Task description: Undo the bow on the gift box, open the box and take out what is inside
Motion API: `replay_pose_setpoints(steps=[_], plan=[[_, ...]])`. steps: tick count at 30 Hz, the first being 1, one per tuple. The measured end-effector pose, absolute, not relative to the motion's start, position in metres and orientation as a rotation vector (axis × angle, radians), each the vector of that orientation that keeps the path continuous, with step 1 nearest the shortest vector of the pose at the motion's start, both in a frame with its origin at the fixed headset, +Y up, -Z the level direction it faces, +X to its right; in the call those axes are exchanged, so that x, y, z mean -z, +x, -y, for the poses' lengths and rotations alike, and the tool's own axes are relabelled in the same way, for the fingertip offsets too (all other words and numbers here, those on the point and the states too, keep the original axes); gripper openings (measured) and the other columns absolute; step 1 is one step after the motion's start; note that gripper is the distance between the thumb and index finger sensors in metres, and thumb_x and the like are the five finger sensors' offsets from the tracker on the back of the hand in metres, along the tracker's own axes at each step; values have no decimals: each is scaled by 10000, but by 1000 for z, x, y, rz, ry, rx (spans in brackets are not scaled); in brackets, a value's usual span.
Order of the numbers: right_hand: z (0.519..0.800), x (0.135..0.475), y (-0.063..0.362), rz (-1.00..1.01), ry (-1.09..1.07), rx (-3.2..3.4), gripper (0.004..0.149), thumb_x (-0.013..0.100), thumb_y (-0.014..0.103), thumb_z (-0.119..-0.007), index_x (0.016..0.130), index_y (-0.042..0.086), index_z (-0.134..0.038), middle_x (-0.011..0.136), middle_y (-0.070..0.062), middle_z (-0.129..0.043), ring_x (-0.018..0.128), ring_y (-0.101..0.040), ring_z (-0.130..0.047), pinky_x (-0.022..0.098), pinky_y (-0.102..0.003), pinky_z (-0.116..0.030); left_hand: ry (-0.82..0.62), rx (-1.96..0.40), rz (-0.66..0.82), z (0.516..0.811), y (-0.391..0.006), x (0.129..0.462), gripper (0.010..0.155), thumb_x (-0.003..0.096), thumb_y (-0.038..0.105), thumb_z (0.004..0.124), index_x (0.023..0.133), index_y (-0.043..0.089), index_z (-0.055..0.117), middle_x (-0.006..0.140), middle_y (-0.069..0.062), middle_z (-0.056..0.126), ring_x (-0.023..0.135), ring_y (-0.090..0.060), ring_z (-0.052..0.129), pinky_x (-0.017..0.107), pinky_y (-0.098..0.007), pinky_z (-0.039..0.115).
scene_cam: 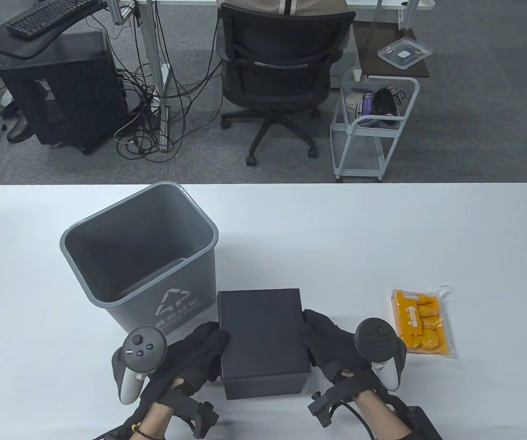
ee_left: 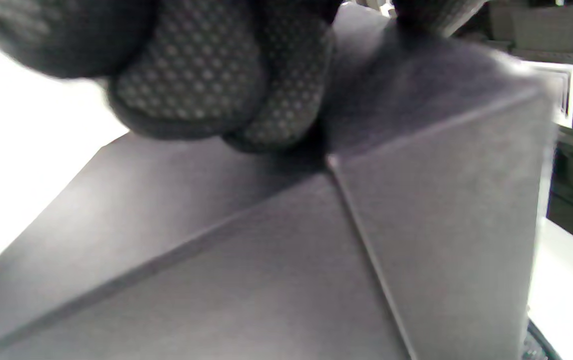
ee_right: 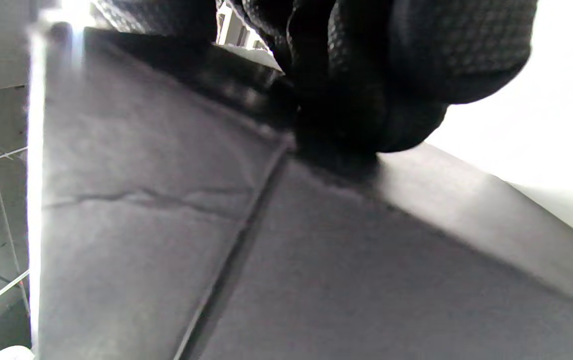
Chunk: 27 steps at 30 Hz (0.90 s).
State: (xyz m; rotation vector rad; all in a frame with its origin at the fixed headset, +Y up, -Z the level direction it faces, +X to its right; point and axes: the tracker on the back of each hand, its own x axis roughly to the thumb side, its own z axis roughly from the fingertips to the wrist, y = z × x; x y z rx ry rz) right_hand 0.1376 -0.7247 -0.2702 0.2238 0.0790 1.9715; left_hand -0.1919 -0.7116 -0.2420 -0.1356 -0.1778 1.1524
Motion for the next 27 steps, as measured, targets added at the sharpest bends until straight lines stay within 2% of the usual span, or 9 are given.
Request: replay_pose_setpoints(steps=[8, 12, 19, 27], plan=[[727, 272, 138, -91, 207, -1993, 633, 550, 495, -726, 946, 2, -710, 592, -193, -951, 351, -302, -1023, 230, -323, -893, -206, -1108, 156, 720, -191, 247, 627, 620, 465, 581, 801, -100, 782, 429, -66, 1011, 240, -276, 1032, 184, -459, 873], [731, 273, 139, -117, 211, -1988, 637, 548, 499, -730, 957, 12, -697, 607, -187, -944, 369, -304, -1019, 250, -328, -889, -218, -1130, 159, 721, -192, 249, 636, 616, 492, 601, 814, -87, 775, 449, -62, 1011, 265, -281, 1033, 201, -465, 873], [731, 273, 140, -108, 228, -2016, 648, 548, 510, -713, 971, 21, -681, 643, -187, -932, 411, -324, -1009, 282, -348, -882, -149, -1084, 175, 723, -191, 247, 643, 625, 504, 577, 872, -64, 748, 494, -65, 1004, 311, -295, 1030, 239, -476, 870], [725, 277, 154, 28, 273, -2072, 629, 549, 501, -688, 979, 44, -687, 720, -226, -910, 486, -380, -993, 337, -398, -872, -72, -1024, 208, 721, -195, 248, 645, 624, 496, 565, 939, -47, 712, 602, -123, 1000, 410, -363, 1021, 304, -525, 855]])
